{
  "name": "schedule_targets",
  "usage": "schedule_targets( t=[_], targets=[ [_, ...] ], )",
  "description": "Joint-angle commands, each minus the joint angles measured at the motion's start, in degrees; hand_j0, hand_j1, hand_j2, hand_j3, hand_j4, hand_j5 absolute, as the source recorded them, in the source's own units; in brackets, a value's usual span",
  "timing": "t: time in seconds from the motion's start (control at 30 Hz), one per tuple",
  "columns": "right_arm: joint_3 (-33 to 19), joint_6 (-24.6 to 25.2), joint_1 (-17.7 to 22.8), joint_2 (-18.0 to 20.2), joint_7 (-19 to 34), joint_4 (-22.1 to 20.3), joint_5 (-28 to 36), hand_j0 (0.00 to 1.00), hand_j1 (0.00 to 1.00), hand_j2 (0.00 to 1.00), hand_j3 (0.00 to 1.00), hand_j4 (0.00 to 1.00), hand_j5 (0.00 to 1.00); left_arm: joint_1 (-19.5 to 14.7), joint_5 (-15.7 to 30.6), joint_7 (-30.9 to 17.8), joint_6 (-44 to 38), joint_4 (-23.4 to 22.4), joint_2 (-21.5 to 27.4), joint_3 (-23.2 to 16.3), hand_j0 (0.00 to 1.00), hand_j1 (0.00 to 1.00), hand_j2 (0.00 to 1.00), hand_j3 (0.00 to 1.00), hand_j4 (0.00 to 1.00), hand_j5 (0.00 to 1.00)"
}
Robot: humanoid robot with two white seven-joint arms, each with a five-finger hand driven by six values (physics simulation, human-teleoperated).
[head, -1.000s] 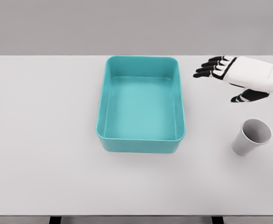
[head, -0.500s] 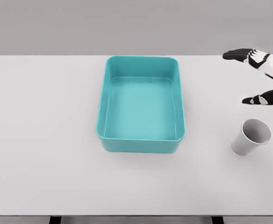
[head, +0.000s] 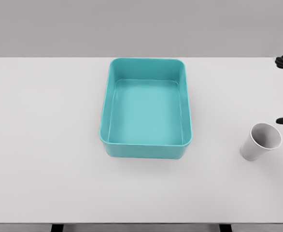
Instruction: Put the paper cup into the basket with your right arm
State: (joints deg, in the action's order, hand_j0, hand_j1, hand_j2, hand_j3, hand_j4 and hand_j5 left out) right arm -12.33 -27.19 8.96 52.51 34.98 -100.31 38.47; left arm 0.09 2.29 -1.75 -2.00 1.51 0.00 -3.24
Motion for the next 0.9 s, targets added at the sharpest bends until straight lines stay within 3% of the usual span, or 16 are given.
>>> schedule_targets(
  t=[0.0, 0.07, 0.63, 0.87],
  targets=[
    [-0.8, 0.7, 0.3, 0.1, 0.0, -0.1, 2.4, 1.0, 1.0, 1.0, 1.0, 1.0, 1.0, 0.0, 0.0, 0.0, 0.1, 0.0, 0.0, 0.0, 1.0, 1.0, 1.0, 1.0, 1.0, 1.0],
    [-2.5, 0.6, 3.1, 0.2, 0.0, -0.1, 2.3, 1.0, 1.0, 1.0, 1.0, 1.0, 1.0, 0.0, 0.0, 0.0, 0.1, 0.0, 0.0, 0.0, 1.0, 1.0, 1.0, 1.0, 1.0, 1.0],
    [-2.3, -1.9, 10.9, 0.1, 0.0, -0.1, -2.4, 1.0, 1.0, 1.0, 1.0, 1.0, 1.0, 0.0, 0.0, 0.0, 0.0, 0.0, 0.0, 0.0, 1.0, 1.0, 1.0, 1.0, 1.0, 1.0],
    [-0.7, -1.7, 11.8, -0.6, 0.0, 3.6, -4.0, 1.0, 1.0, 1.0, 1.0, 1.0, 1.0, 0.0, 0.0, 0.0, 0.1, 0.0, 0.0, 0.0, 1.0, 1.0, 1.0, 1.0, 1.0, 1.0]
  ],
)
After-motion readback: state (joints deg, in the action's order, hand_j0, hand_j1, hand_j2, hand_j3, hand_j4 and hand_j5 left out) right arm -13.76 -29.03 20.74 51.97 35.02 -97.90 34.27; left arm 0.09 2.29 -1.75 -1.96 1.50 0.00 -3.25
